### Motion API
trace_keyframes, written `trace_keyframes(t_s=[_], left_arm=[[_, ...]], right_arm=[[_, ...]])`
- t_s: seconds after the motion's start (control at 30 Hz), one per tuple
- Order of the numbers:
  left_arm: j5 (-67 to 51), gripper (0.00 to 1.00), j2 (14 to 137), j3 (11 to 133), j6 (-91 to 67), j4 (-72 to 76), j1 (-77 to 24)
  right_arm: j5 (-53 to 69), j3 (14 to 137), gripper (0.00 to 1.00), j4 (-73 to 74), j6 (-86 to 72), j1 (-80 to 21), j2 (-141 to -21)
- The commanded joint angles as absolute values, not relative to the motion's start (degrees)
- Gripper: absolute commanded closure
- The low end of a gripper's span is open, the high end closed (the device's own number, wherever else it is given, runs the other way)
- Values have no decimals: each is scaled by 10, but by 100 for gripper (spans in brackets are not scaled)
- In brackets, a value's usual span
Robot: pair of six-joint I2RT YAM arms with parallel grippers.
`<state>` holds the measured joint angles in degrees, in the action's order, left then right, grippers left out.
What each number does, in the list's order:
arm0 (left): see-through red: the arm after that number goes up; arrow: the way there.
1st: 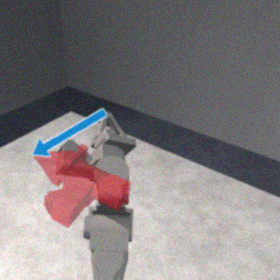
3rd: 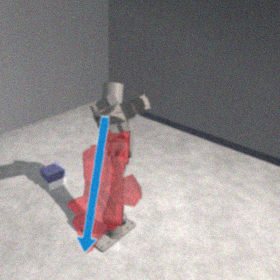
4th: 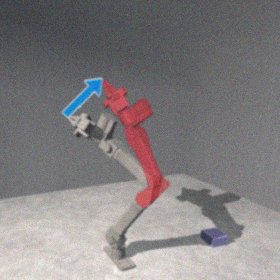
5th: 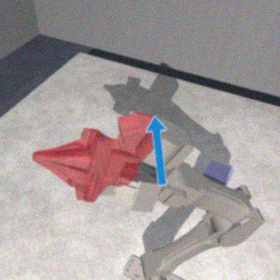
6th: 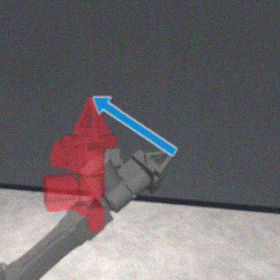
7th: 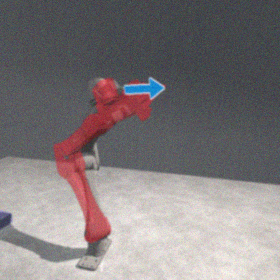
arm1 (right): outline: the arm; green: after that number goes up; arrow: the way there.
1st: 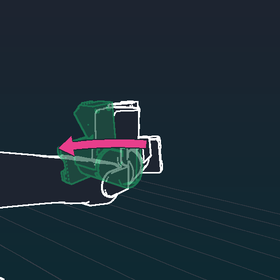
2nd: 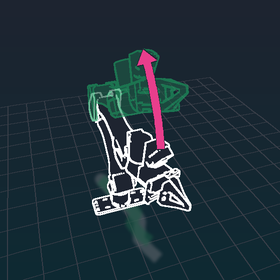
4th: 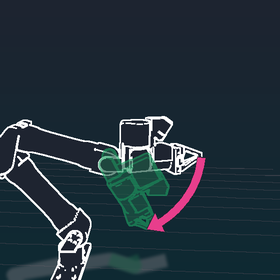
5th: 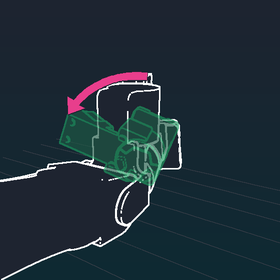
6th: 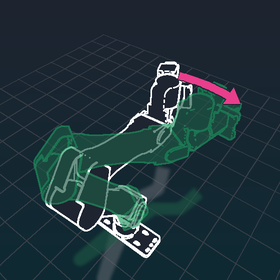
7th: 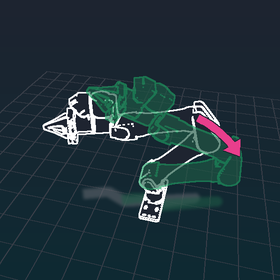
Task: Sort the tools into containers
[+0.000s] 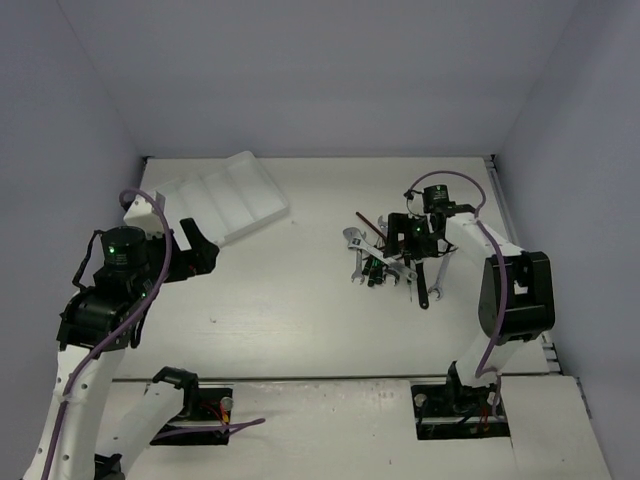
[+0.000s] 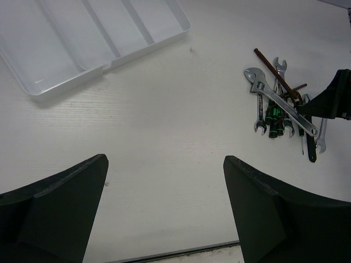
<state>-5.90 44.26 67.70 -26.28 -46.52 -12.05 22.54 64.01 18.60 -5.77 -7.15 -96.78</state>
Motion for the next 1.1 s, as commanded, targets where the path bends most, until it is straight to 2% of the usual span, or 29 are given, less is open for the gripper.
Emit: trace_keyframes(t_s=[0.0,0.13,0.33,0.8,1.07], left_arm=[[-70,16,450,679,-257,-438,-126],[-69,16,456,681,-252,-437,-126],[-72,16,471,689,-244,-437,-135],[-80,16,496,688,-245,-436,-143],[-93,16,500,685,-256,-436,-143]], right_arm=[[261,650,22,180,-55,-73,-981],[264,646,28,179,-58,-78,-995],[279,633,42,178,-59,-93,-1005],[282,598,51,169,-68,-118,-999],[271,590,79,160,-73,-122,-986]])
